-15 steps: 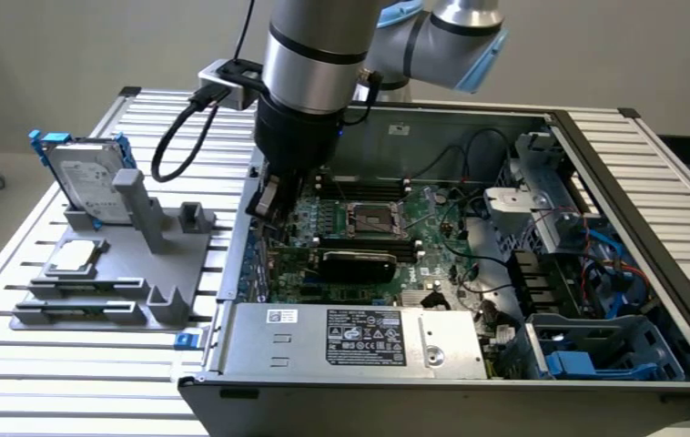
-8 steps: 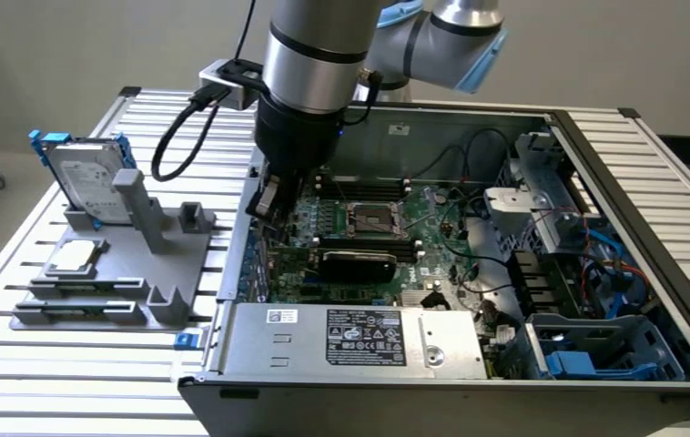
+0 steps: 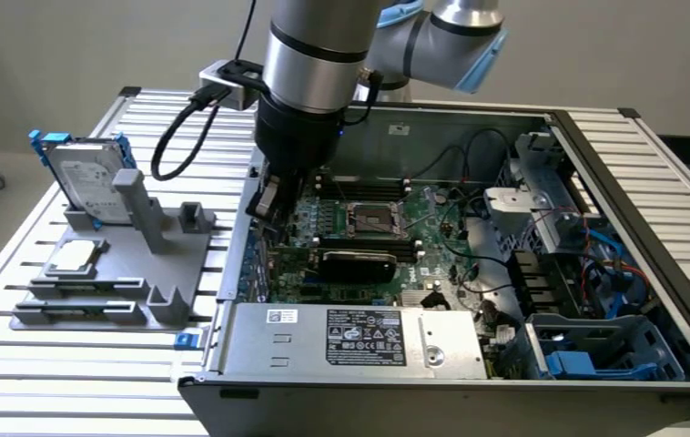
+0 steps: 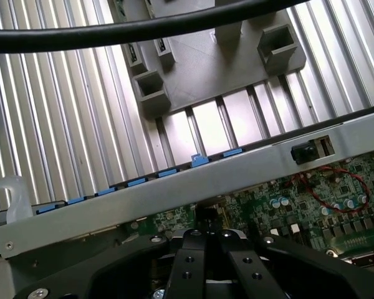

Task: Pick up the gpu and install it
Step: 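Press down on the gpu until it lock into place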

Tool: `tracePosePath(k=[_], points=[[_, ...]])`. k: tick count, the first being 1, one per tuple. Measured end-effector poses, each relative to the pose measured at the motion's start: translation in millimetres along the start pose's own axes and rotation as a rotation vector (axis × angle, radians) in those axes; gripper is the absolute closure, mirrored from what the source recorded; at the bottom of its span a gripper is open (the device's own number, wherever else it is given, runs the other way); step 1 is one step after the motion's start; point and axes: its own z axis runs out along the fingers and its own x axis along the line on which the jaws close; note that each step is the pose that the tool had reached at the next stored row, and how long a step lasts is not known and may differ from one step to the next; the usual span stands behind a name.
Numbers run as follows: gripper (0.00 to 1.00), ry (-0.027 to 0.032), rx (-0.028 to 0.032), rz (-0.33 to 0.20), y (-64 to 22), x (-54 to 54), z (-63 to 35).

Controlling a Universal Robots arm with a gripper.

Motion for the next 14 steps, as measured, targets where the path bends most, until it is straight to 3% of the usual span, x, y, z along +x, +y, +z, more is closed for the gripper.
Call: tracePosePath(k=[14], points=[[0.89,0.0002,0.002,0.002,-0.8,-0.5,4.0]])
